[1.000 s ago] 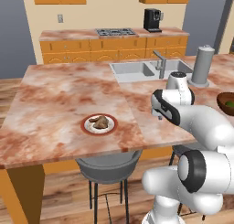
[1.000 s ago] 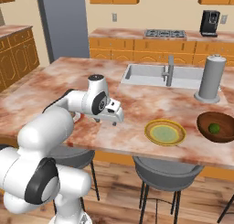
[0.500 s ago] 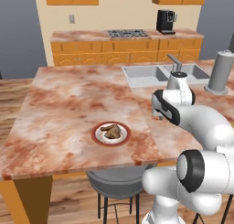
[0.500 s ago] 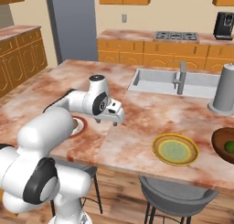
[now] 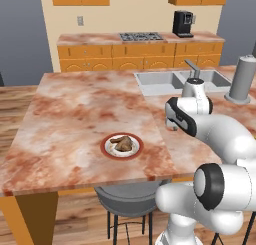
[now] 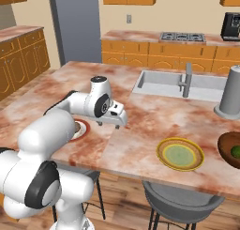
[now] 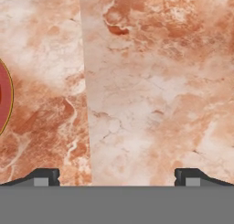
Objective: Pick the chicken drumstick and lime from their plates and place them in the bowl. Then put the bowl in the fridge.
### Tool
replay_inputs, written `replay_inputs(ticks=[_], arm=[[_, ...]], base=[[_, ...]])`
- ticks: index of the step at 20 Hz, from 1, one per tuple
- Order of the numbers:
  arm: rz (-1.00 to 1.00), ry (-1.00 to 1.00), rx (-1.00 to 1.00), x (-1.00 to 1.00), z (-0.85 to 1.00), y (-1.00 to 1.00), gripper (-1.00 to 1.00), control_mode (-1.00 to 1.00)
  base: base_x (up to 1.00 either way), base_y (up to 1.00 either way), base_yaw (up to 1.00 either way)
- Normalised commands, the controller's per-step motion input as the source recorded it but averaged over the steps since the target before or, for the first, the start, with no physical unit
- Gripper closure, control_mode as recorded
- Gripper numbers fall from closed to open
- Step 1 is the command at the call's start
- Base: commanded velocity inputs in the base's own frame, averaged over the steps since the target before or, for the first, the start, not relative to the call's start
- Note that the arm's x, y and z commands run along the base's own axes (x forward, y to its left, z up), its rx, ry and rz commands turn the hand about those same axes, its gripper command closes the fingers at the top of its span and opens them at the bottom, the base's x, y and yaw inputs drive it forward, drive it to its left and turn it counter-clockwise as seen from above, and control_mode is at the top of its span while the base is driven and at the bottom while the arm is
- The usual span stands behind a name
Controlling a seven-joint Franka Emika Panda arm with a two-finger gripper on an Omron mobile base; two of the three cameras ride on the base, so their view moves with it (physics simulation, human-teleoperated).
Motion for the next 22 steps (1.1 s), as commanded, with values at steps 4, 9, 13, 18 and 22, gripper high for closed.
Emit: replay_inputs(ticks=[4,9,13,18,22], arm=[[0.0,0.0,0.0,0.0,0.0,0.0,-1.0,1.0],[0.0,0.0,0.0,0.0,0.0,0.0,-1.0,-1.0],[0.0,0.0,0.0,0.0,0.0,0.0,-1.0,-1.0],[0.0,0.0,0.0,-0.03,-0.01,0.08,-1.0,-1.0],[0.02,-0.01,0.0,0.12,0.0,0.63,-1.0,-1.0]], base=[[0.0,0.0,0.0],[0.0,0.0,0.0],[0.0,0.0,0.0],[0.0,0.0,0.0],[0.0,0.0,0.0]])
